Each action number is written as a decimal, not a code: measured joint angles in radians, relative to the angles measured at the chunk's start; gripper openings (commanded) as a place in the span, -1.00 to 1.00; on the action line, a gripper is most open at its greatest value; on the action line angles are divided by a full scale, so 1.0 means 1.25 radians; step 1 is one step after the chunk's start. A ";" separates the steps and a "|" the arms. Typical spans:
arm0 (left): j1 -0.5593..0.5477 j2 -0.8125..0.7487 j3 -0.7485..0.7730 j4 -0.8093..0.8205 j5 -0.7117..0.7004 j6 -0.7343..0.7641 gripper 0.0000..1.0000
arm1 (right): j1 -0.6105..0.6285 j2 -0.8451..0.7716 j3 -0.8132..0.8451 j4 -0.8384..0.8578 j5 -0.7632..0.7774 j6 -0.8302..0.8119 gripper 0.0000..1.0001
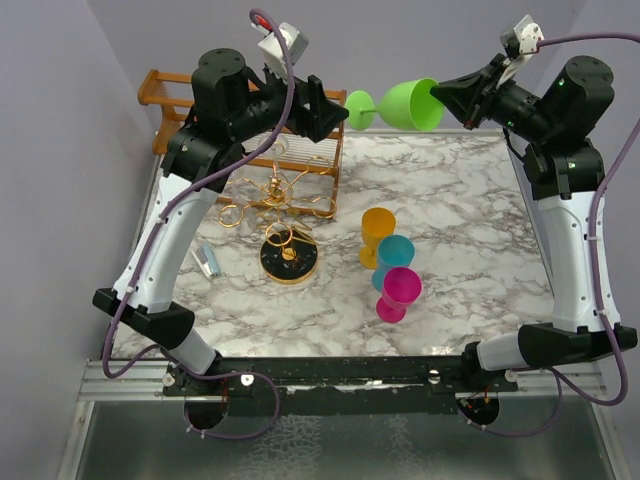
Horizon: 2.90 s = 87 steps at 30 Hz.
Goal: Place the wine glass upside down on the wine glass rack
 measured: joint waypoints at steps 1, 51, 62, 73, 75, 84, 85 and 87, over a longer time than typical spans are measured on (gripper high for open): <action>0.000 0.002 -0.005 0.005 0.000 -0.017 0.49 | 0.000 0.000 -0.001 0.001 -0.010 0.004 -0.98; 0.077 -0.003 -0.207 0.139 0.121 -0.374 -1.00 | 0.000 -0.047 -0.049 0.011 -0.158 0.014 -0.03; 0.173 -0.069 -0.192 0.081 0.089 -0.192 -1.00 | 0.000 -0.083 -0.053 -0.051 -0.150 -0.055 0.36; 0.171 -0.181 -0.098 -0.120 0.004 0.292 -1.00 | 0.000 -0.106 -0.054 -0.090 -0.082 -0.115 0.39; 0.170 -0.198 -0.078 -0.166 0.013 0.367 -1.00 | 0.000 -0.107 -0.059 -0.090 -0.079 -0.117 0.39; 0.171 -0.239 0.013 -0.425 0.018 0.720 -1.00 | 0.000 -0.108 -0.092 -0.091 -0.078 -0.123 0.41; 0.172 -0.242 0.025 -0.461 0.020 0.768 -1.00 | 0.000 -0.108 -0.093 -0.091 -0.078 -0.124 0.41; 0.177 -0.251 0.043 -0.530 0.021 0.853 -1.00 | 0.000 -0.110 -0.096 -0.091 -0.078 -0.124 0.42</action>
